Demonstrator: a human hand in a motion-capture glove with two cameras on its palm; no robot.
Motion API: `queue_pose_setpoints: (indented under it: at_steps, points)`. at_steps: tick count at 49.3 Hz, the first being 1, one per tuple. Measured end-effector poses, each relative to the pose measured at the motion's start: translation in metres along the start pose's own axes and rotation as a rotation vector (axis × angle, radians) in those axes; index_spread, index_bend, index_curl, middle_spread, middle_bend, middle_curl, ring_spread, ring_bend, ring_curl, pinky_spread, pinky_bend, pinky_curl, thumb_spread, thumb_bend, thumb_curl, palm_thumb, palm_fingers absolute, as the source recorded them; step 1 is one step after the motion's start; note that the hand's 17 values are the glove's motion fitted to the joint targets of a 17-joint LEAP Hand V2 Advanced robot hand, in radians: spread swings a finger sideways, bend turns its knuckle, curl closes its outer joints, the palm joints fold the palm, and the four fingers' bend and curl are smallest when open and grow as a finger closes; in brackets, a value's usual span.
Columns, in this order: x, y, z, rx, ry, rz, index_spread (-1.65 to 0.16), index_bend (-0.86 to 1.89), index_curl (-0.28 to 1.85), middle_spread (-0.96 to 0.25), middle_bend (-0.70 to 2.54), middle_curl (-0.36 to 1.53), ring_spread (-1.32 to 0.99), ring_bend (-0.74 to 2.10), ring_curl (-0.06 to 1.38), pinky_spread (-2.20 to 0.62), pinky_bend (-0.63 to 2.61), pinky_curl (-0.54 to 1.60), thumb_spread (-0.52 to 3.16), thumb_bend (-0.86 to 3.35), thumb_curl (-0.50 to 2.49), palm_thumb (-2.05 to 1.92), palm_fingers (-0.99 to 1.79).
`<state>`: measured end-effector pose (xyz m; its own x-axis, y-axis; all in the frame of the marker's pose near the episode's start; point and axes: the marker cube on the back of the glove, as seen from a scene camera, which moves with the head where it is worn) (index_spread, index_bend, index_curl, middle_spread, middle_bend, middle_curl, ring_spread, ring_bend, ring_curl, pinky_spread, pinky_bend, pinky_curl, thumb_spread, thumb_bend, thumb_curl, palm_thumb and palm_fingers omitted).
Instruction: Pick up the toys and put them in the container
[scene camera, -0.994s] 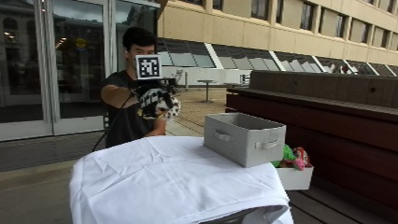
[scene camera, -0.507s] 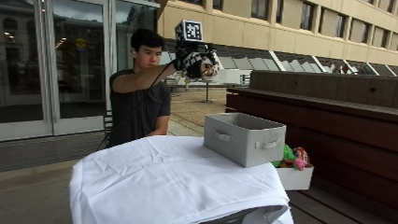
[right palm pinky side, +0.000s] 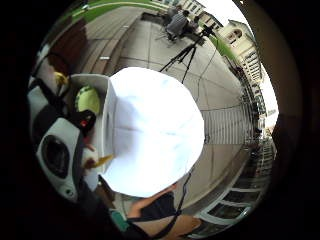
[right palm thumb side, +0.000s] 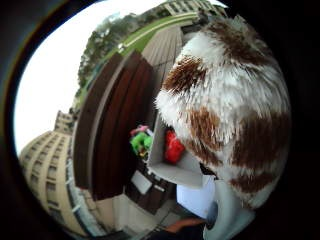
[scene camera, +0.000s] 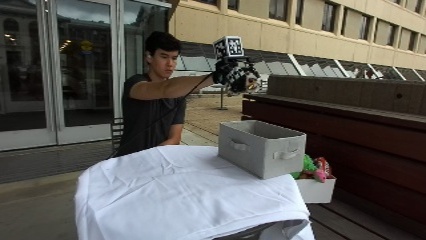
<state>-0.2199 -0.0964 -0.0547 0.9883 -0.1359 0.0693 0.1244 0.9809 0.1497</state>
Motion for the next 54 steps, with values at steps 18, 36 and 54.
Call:
queue_pose_setpoints:
  at_steps: [18, 36, 54]
  points:
    - [-0.059, 0.01, 0.044, -0.026, -0.042, -0.065, -0.39, 0.09, -0.02, -0.44, 0.84, 0.7, -0.42, 1.26, 0.5, -0.47, 0.96, 0.41, 0.48, 0.29, 1.12, 0.64, 0.95]
    - [-0.073, 0.009, 0.071, -0.057, -0.04, -0.079, -0.38, 0.08, -0.02, -0.46, 0.82, 0.74, -0.42, 1.27, 0.51, -0.47, 0.99, 0.41, 0.51, 0.25, 1.17, 0.65, 0.92]
    - [-0.041, 0.008, 0.065, -0.099, -0.003, -0.068, -0.3, 0.08, 0.04, -0.02, 0.23, 0.55, -0.09, 0.72, 0.33, -0.13, 1.42, 0.5, 1.02, -0.07, 0.78, 0.02, -0.27]
